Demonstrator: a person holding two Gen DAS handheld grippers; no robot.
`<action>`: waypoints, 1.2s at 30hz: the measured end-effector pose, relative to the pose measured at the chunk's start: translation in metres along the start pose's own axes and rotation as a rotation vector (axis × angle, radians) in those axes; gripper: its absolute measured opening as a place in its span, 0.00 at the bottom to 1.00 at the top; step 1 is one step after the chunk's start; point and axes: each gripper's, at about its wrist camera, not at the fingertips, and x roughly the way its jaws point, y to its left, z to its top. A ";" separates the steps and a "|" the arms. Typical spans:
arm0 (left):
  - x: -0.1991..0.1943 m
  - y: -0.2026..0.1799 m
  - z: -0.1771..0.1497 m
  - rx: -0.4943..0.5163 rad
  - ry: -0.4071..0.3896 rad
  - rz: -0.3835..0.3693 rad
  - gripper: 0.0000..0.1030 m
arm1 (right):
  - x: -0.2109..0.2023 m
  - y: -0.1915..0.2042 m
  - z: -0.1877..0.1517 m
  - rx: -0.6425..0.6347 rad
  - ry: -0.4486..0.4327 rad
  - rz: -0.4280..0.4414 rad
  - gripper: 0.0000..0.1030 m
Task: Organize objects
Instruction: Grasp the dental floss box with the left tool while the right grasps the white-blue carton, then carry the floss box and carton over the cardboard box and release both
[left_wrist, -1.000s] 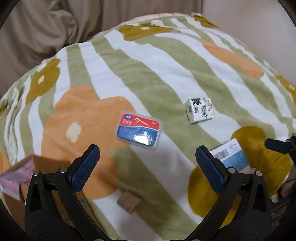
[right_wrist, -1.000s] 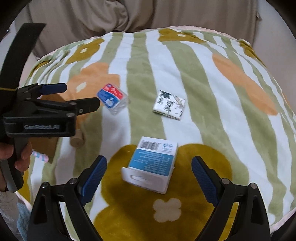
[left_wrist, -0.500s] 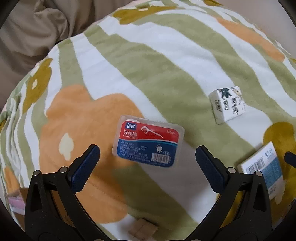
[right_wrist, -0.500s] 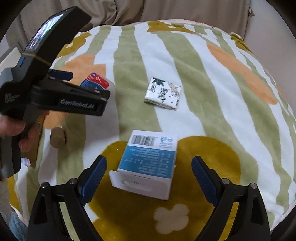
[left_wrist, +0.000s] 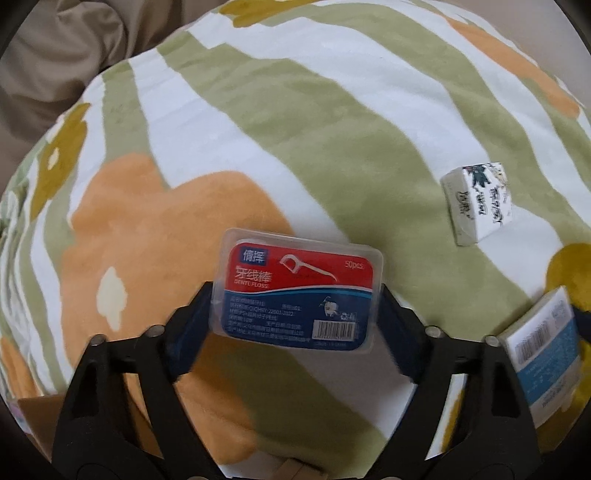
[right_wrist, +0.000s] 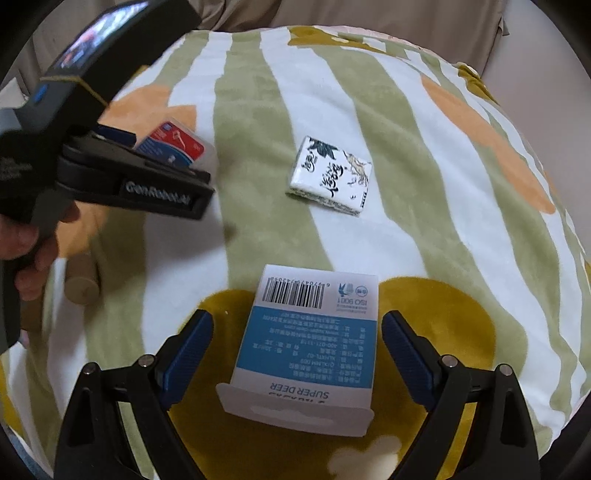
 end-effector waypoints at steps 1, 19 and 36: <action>0.000 -0.001 0.000 0.008 -0.004 0.005 0.78 | 0.001 0.000 0.000 -0.001 0.001 -0.009 0.77; -0.055 -0.006 -0.016 0.029 -0.080 0.046 0.78 | -0.011 -0.013 -0.003 0.041 -0.031 0.027 0.62; -0.181 -0.006 -0.041 -0.042 -0.231 0.055 0.78 | -0.107 0.004 -0.004 0.021 -0.178 0.092 0.62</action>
